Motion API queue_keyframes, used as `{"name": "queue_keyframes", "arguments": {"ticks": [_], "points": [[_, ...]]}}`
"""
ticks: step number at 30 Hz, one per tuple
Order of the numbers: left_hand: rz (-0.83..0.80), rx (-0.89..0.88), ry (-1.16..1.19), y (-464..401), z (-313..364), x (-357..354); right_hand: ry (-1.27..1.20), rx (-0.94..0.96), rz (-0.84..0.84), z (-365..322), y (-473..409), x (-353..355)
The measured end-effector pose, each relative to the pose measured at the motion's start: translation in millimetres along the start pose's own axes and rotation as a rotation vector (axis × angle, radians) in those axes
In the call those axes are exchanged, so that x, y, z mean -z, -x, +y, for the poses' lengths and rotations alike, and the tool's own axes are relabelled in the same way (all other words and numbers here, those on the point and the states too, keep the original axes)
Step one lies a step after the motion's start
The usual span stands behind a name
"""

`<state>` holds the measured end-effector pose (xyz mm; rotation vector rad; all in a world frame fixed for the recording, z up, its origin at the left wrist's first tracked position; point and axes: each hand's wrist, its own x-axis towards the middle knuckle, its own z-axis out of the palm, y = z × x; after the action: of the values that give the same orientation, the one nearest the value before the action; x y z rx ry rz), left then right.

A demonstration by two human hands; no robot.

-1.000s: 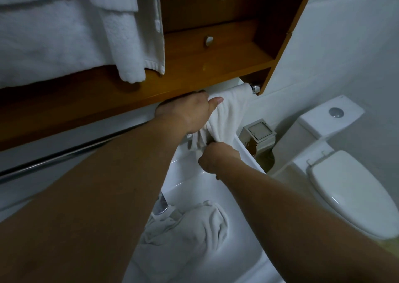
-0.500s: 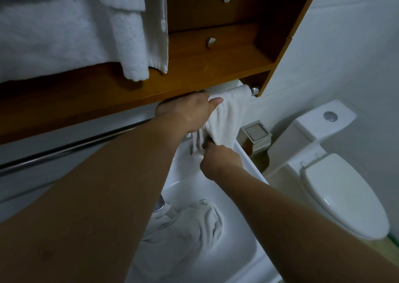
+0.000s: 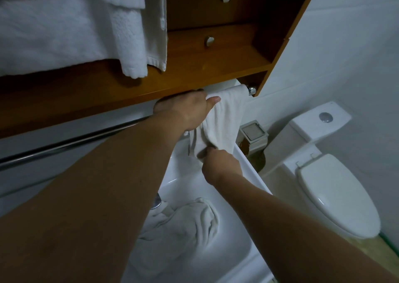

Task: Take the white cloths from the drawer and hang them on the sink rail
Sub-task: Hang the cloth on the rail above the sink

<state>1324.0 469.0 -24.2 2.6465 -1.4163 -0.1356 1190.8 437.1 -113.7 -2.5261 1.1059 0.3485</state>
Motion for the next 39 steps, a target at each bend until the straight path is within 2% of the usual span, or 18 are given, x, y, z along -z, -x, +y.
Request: {"name": "queue_keyframes", "arguments": {"ticks": [2, 5, 11, 13, 15, 16, 19, 21, 25, 27, 28, 31, 33, 37, 39], "points": [[0.002, 0.009, 0.099, 2.2, 2.2, 1.3, -0.007, 0.046, 0.068, 4.8, 4.5, -4.3], [0.034, -0.01, 0.001, 2.2, -0.2, 1.3, 0.025, 0.115, 0.214, 5.8, 14.6, -11.7], [0.013, 0.022, 0.071, -1.2, -1.7, -2.1, 0.055, 0.348, 0.675, -3.0, 40.8, -41.9], [0.037, 0.019, 0.065, -0.2, -2.3, -0.9, 0.027, 0.359, 0.734, -8.5, 47.3, -51.2], [0.056, 0.016, 0.064, 0.5, -2.1, 1.2, -0.029, 0.311, 0.735, -15.2, 55.7, -54.5], [0.052, 0.013, 0.053, 1.4, -1.4, 1.4, -0.071, 0.259, 0.678, -19.0, 60.7, -52.9], [0.029, 0.02, 0.045, 1.1, -3.3, 1.3, -0.302, -0.013, 0.317, -24.2, 71.4, -51.0], [0.044, 0.022, 0.045, 0.8, -3.6, 1.6, -0.502, -0.186, 0.239, -21.7, 76.7, -59.5], [0.047, 0.007, 0.014, 2.3, -1.1, 1.8, -0.896, -0.241, 0.115, -20.8, 83.6, -76.4], [0.05, 0.013, 0.016, 1.8, -2.1, 2.2, -1.027, -0.246, 0.16, -19.5, 85.5, -73.9], [0.053, 0.017, 0.015, 1.4, -2.5, 2.2, -1.007, -0.241, 0.219, -18.2, 84.7, -74.0], [0.05, 0.01, 0.02, 0.5, -3.2, -0.4, -0.712, -0.141, 0.345, -15.6, 84.8, -80.9], [0.048, 0.003, 0.048, -0.1, -4.8, -0.2, -0.645, -0.064, 0.449, -12.5, 79.9, -83.8], [0.05, -0.01, 0.014, 0.2, -3.5, -2.0, -0.707, -0.094, 0.596, -7.5, 52.1, -56.1], [0.016, 0.002, 0.085, -0.7, -3.7, 0.9, -0.735, -0.07, 0.668, -6.6, 33.5, -34.1]]}}
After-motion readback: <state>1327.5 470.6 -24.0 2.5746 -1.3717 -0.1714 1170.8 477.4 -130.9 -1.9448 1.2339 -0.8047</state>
